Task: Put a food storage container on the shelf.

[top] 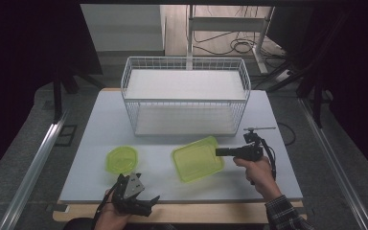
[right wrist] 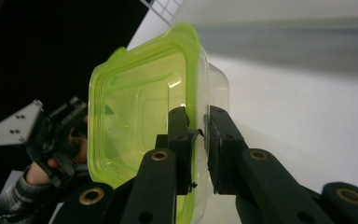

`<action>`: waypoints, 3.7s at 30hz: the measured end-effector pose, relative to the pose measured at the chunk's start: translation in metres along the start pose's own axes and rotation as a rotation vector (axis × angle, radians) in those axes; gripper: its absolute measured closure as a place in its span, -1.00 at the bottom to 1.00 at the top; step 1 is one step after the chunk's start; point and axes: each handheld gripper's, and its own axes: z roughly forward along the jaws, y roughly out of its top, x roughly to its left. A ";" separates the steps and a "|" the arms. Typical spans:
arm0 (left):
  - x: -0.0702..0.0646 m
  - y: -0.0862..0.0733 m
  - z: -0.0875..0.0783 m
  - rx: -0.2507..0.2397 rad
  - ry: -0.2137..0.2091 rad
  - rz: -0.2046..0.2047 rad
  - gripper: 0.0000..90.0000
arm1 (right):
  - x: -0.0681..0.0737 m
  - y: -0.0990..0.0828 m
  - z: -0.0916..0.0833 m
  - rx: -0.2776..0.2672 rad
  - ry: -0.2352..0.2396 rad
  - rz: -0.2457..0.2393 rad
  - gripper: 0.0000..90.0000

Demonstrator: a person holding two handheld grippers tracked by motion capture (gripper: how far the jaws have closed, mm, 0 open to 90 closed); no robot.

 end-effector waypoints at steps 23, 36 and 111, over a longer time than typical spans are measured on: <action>0.000 0.000 0.000 -0.009 -0.009 -0.013 -0.94 | 0.038 0.045 -0.026 -0.129 -0.002 -0.038 0.79; 0.001 0.000 0.000 -0.003 -0.012 -0.006 -0.94 | 0.059 0.074 -0.032 -0.185 0.002 -0.070 0.79; 0.000 -0.001 0.004 0.033 -0.039 0.000 -0.95 | 0.071 0.195 0.008 -0.289 -0.379 -0.126 0.49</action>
